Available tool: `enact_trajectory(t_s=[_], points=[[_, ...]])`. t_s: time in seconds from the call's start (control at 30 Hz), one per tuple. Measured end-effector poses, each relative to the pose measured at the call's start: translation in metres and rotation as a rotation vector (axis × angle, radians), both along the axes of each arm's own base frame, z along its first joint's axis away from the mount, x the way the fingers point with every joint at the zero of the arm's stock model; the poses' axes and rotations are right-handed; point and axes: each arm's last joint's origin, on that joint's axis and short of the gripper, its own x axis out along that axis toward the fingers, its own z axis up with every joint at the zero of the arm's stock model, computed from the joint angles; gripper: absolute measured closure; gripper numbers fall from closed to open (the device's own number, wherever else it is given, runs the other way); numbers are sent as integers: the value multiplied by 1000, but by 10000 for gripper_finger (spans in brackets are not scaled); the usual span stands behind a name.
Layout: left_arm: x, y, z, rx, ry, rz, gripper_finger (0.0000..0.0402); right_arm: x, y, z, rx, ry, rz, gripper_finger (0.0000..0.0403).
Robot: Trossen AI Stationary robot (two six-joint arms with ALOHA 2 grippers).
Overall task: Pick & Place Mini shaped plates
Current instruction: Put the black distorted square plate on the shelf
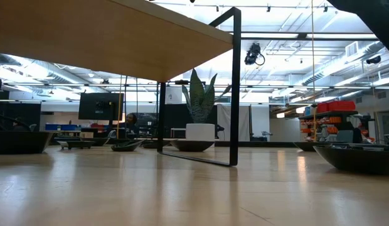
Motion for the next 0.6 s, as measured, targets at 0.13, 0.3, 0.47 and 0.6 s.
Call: enact_trajectory(t_s=[0.13,0.3,0.47,0.6], points=[[0,0,0,0,0,0,383,0,0,0,18,11,-9,403],[0,0,0,0,0,0,383,0,0,0,19,13,-10,403],[0,0,0,0,0,0,383,0,0,0,21,12,-11,395],[0,0,0,0,0,0,383,1,0,2,15,-22,-5,383]])
